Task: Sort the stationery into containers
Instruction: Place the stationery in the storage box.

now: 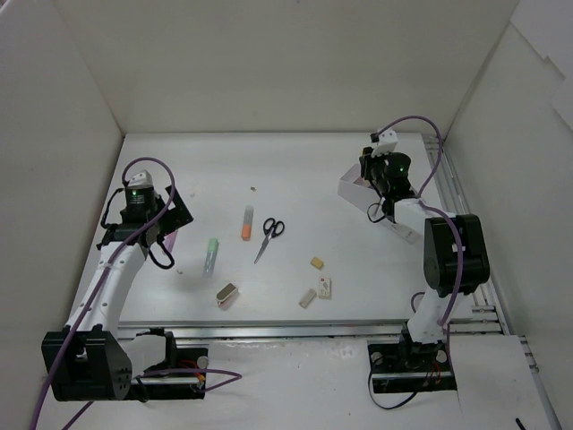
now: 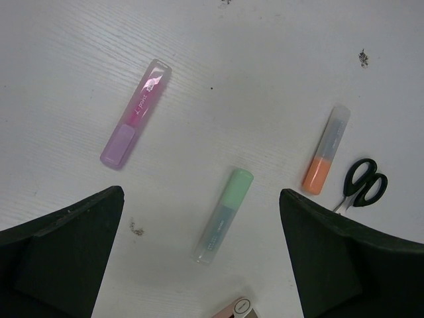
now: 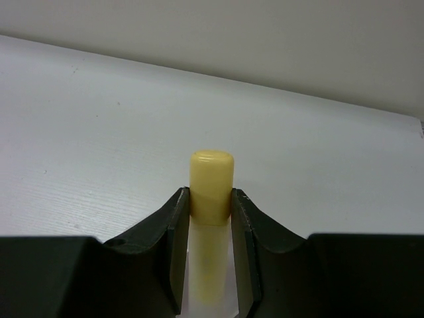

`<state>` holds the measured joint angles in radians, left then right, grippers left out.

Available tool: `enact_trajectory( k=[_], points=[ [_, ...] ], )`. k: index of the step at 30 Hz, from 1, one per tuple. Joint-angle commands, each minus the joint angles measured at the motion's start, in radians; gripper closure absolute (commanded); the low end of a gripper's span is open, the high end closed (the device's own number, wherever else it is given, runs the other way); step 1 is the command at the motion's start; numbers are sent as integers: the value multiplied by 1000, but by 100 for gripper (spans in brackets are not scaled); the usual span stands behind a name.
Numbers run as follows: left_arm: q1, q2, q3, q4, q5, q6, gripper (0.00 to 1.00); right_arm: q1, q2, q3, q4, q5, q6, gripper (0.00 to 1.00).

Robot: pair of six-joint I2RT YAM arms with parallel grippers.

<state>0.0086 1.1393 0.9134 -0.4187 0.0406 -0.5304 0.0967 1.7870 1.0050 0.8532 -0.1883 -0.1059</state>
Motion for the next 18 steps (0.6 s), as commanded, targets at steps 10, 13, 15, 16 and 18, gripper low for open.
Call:
enact_trajectory(
  k=[10, 13, 15, 16, 18],
  points=[
    [8, -58, 18, -3, -11, 1, 1, -20, -81, -36, 119, 6, 40, 70],
    [8, -67, 16, -11, -11, 0, 0, -22, -100, -45, 119, 0, 40, 58],
    [8, -73, 16, -15, -15, -8, 1, -22, -115, -48, 122, 0, 40, 54],
    [8, -76, 15, -18, -15, -8, 1, -20, -120, -52, 121, -5, 40, 53],
    [8, -79, 15, -23, -13, -14, 0, -23, -138, -55, 121, -4, 40, 51]
  ],
)
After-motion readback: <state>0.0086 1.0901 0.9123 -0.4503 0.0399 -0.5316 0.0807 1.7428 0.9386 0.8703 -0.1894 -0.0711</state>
